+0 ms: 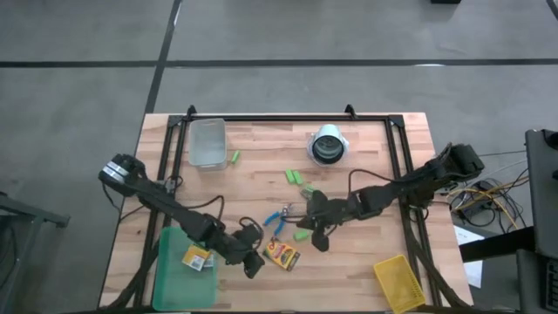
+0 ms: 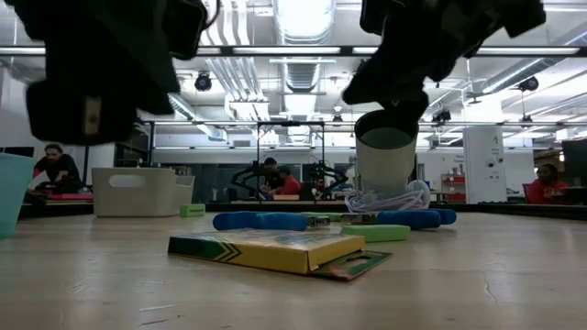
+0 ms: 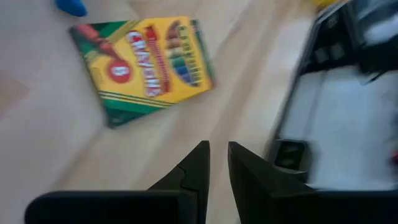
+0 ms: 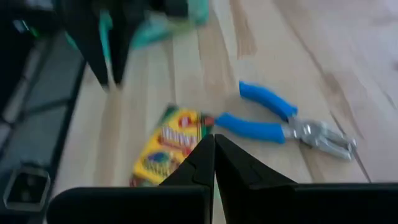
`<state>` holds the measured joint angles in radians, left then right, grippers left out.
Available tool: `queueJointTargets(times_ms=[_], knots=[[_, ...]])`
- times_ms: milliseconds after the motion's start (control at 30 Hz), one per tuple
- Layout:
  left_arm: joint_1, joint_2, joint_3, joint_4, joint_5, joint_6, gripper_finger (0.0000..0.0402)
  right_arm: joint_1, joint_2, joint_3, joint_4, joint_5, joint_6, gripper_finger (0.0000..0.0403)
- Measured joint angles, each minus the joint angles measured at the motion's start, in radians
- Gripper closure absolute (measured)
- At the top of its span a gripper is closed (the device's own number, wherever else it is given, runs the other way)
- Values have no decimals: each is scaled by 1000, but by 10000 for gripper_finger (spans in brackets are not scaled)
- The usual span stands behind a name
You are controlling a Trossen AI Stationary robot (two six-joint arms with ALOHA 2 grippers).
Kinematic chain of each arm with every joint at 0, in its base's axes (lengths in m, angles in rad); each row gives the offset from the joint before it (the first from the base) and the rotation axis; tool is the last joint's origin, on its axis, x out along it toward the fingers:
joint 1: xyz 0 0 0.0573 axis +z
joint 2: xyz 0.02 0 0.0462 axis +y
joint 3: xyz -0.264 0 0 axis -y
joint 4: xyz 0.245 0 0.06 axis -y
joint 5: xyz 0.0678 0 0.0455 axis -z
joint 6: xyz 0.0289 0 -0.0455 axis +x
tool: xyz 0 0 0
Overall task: Pick & Place School Supplies
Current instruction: Put the yellow crayon box into the green bin
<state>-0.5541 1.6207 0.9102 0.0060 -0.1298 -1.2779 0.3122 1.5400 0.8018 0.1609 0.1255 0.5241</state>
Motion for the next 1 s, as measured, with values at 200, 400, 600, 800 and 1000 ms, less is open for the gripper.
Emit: queueJointTargets(times_ms=[200,400,600,800,1000], knots=[[25,91,0,-2,77,28,340,-6,-11,-23,54,6,-3,394],[48,159,0,7,103,23,340,-6,-11,-16,58,7,-4,394],[74,172,4,12,96,21,340,-6,-10,-9,59,7,-10,394],[104,172,3,-8,50,21,340,-5,-6,-9,56,-24,-7,394],[121,170,4,-52,32,24,341,3,2,-10,53,-85,22,394]])
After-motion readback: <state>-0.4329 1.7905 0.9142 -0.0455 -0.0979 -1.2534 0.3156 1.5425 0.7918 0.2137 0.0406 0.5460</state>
